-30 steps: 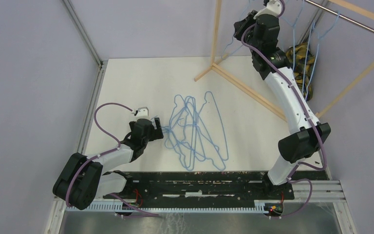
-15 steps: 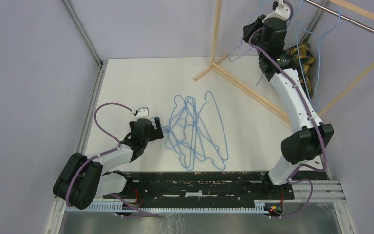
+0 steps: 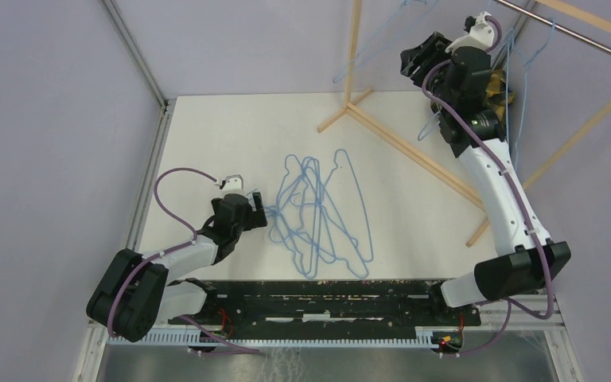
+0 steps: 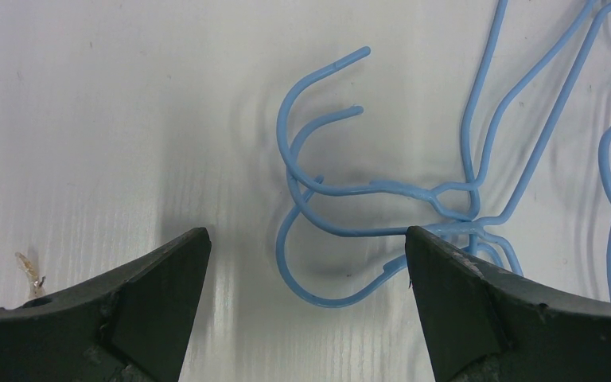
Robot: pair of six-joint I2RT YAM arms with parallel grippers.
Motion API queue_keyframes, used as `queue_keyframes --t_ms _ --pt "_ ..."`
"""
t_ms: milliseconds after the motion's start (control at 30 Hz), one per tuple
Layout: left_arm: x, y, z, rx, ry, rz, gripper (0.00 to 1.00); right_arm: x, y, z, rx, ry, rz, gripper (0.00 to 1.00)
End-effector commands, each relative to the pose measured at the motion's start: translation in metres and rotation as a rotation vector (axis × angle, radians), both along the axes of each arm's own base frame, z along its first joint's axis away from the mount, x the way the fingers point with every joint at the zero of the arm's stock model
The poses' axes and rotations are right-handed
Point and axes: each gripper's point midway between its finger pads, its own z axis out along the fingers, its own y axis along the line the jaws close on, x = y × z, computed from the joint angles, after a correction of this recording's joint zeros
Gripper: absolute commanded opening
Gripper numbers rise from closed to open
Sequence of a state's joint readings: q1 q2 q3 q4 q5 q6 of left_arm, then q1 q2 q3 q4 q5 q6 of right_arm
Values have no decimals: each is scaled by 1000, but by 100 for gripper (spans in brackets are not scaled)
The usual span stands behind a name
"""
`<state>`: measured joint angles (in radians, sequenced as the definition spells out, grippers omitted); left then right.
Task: Organize the hangers
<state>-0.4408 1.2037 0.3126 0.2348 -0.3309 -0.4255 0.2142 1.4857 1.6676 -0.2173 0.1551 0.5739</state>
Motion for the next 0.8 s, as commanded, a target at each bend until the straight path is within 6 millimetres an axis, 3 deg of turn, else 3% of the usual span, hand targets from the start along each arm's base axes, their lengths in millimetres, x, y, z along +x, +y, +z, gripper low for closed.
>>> queue_keyframes --t_ms 0,167,300,433,600,667,767 --pt "14 -7 17 -16 -61 -12 99 -47 -2 48 -13 -127 28 64" --pt "13 -7 16 -16 -59 -13 99 -90 24 53 -83 -149 160 65" --pt "13 -7 16 -16 -60 -11 99 -121 83 23 -197 -72 357 64" --pt "13 -7 16 -15 -59 -9 99 -151 149 -46 -324 59 546 62" --pt "13 -6 17 -16 -65 -5 99 -188 213 -148 -497 237 707 61" --pt "13 -6 18 -17 -67 -4 99 -201 228 -186 -546 304 753 61" --pt "13 -5 18 -18 -69 -2 99 -214 230 -241 -585 411 781 60"
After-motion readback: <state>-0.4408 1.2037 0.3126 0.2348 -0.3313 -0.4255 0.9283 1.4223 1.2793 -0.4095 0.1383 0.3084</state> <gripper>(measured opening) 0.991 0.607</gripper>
